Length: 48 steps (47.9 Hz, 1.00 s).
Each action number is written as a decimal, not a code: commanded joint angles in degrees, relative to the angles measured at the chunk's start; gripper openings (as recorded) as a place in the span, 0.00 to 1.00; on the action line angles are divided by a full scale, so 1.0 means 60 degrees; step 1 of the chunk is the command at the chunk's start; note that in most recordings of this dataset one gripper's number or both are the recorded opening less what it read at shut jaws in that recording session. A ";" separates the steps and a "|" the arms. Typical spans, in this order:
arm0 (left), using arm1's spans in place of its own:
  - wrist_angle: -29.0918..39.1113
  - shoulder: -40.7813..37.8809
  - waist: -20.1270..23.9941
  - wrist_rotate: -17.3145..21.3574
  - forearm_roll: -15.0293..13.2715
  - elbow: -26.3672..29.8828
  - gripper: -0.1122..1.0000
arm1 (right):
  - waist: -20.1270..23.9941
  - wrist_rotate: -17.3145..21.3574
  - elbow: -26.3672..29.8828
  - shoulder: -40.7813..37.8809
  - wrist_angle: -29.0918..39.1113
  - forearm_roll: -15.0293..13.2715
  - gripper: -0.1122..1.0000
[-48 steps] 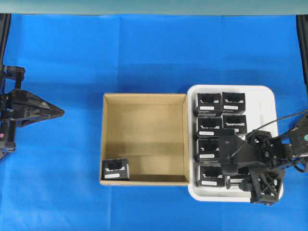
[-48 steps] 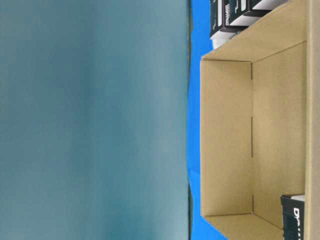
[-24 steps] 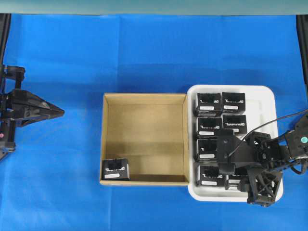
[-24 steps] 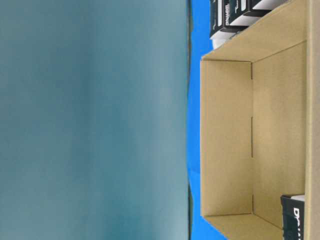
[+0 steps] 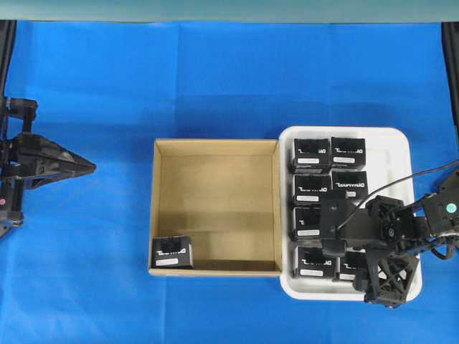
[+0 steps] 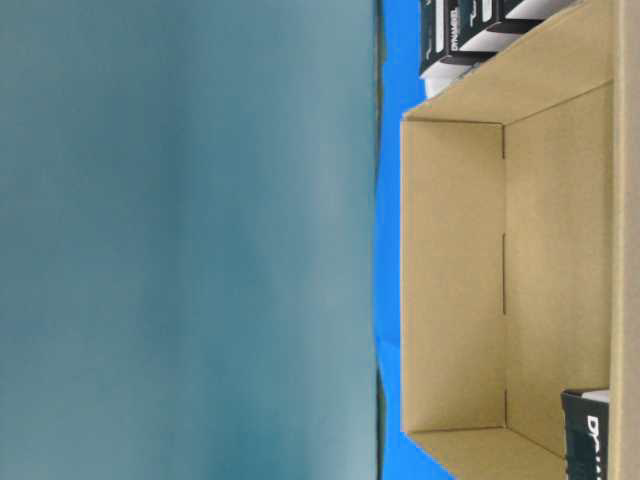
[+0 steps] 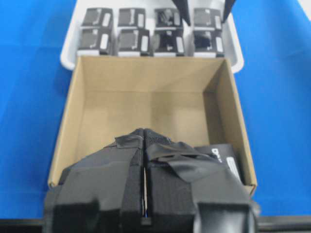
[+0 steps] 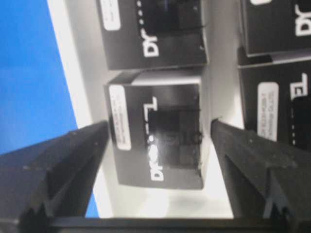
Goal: Pick the box from inside the cardboard box.
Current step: 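Raise the open right gripper away from the tray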
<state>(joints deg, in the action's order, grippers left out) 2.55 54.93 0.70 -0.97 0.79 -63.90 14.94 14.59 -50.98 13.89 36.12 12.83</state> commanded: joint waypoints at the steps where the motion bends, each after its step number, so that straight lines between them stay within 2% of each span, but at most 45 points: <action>1: -0.0044 -0.0059 0.0015 0.0000 0.0029 0.0249 0.06 | -0.0029 -0.0015 0.0205 0.0029 0.0059 -0.0029 0.93; 19: -0.0044 -0.0059 0.0015 0.0015 0.0029 0.0264 0.06 | -0.0044 -0.0015 0.0439 0.0220 0.0220 -0.0029 0.93; 33: -0.0044 -0.0059 -0.0015 0.0015 0.0029 0.0249 0.06 | -0.0381 -0.0029 0.1245 0.1304 0.1187 -0.0044 0.93; 48: -0.0044 -0.0059 -0.0015 0.0015 0.0029 0.0249 0.06 | -0.1172 -0.0103 0.2007 0.1553 0.0425 -0.0337 0.93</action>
<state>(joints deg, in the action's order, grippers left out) 2.55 54.93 0.62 -0.97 0.88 -63.90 8.70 14.06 -40.87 23.47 39.99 11.25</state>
